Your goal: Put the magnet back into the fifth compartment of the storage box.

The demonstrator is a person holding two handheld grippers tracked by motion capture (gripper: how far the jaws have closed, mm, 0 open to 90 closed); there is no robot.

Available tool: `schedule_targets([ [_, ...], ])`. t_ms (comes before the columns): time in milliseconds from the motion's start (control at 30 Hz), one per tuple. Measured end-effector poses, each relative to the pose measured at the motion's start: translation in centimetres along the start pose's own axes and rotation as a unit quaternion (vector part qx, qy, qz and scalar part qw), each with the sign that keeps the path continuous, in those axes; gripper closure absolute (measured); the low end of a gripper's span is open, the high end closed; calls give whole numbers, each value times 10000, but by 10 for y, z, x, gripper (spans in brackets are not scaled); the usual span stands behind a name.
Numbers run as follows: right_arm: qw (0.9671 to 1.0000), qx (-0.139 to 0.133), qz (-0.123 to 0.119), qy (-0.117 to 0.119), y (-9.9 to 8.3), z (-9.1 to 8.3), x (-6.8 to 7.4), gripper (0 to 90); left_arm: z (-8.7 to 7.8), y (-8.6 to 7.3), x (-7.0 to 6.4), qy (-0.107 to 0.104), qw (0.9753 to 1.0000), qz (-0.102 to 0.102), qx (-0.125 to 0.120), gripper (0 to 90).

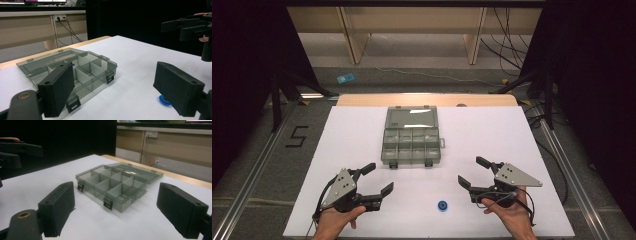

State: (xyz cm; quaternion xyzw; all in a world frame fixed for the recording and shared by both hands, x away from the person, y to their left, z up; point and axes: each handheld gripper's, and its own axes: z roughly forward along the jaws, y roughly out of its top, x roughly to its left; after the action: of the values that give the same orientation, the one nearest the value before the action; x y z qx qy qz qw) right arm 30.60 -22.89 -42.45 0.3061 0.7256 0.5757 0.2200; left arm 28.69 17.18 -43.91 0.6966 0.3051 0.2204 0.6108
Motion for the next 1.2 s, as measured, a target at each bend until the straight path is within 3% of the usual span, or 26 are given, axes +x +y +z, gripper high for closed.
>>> schedule_targets([
  [167, 10000, -13, 20, 53, -1, 2, 2, 158, 0, 0, -1, -14, 10000, 1, 29, 161],
  [433, 9999, -30, -155, 8, 0, 3, 2, 157, 1, -1, 0, -21, 10000, 6, 35, 161],
  [567, 9999, 50, -80, 126, 0, 3, 3, 156, 1, -1, -1, -21, 10000, 5, 40, 161],
  [767, 9997, 84, -221, 99, 2, 4, 4, 156, 1, -1, 0, -24, 10000, 8, 41, 161],
  [1200, 9969, 461, -551, 316, 2, 9, 11, 156, 1, -1, -1, -32, 10000, 10, 47, 162],
])
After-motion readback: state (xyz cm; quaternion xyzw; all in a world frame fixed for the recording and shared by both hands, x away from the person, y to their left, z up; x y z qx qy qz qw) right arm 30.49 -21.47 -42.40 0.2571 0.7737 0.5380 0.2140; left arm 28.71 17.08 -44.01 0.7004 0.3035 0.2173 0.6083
